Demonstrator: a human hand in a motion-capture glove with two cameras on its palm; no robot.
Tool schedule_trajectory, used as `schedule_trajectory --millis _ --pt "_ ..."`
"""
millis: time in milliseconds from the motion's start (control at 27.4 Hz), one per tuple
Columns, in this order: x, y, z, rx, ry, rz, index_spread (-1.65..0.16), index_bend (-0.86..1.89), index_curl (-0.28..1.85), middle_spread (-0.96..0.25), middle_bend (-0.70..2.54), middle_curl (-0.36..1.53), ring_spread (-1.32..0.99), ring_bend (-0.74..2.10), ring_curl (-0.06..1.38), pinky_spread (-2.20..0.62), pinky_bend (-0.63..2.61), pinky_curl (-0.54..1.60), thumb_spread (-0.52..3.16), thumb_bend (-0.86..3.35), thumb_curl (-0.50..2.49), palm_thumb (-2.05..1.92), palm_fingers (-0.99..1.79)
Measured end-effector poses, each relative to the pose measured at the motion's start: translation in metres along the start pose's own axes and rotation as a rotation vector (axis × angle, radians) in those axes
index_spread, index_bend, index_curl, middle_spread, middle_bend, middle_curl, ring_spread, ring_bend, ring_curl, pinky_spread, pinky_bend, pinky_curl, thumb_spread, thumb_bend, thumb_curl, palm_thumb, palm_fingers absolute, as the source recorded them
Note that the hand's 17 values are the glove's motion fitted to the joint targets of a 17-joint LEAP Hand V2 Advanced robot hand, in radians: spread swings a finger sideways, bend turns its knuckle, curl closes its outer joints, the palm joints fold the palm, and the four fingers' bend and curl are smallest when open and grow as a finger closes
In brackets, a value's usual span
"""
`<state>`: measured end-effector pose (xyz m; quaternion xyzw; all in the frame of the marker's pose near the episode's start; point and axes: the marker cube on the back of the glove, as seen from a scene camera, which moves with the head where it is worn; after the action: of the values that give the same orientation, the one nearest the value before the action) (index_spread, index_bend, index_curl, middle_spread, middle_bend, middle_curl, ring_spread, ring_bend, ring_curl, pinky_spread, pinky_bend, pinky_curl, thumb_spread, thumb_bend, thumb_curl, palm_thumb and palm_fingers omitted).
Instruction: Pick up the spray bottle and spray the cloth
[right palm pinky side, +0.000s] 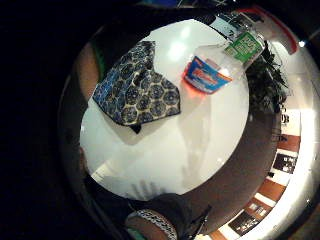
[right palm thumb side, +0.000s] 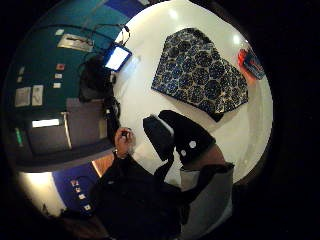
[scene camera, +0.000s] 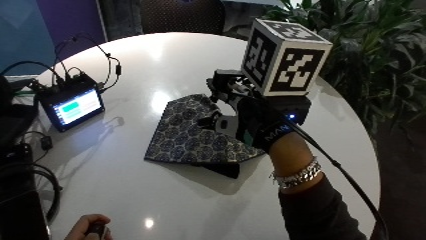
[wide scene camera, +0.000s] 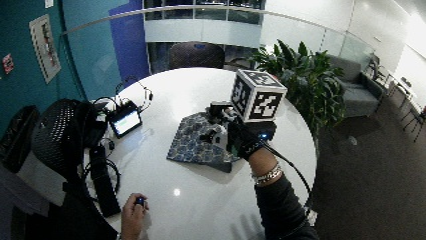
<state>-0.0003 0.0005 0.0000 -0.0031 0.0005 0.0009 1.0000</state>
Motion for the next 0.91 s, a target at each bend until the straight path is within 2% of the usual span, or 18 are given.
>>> schedule_trajectory --millis 365,912 --pt "-0.0007 -0.0015 0.0002 0.008 0.001 0.008 -0.35 0.2 0.17 -0.02 0.18 0.12 0.01 0.24 0.12 0.23 0.39 0.18 0.83 0.17 0.11 0.39 0.33" --pt "-0.0031 -0.0043 0.0071 -0.014 -0.001 0.009 -0.4 0.19 0.26 0.0 0.18 0.2 0.01 0.22 0.17 0.27 0.35 0.24 1.05 0.1 0.17 0.46 0.34"
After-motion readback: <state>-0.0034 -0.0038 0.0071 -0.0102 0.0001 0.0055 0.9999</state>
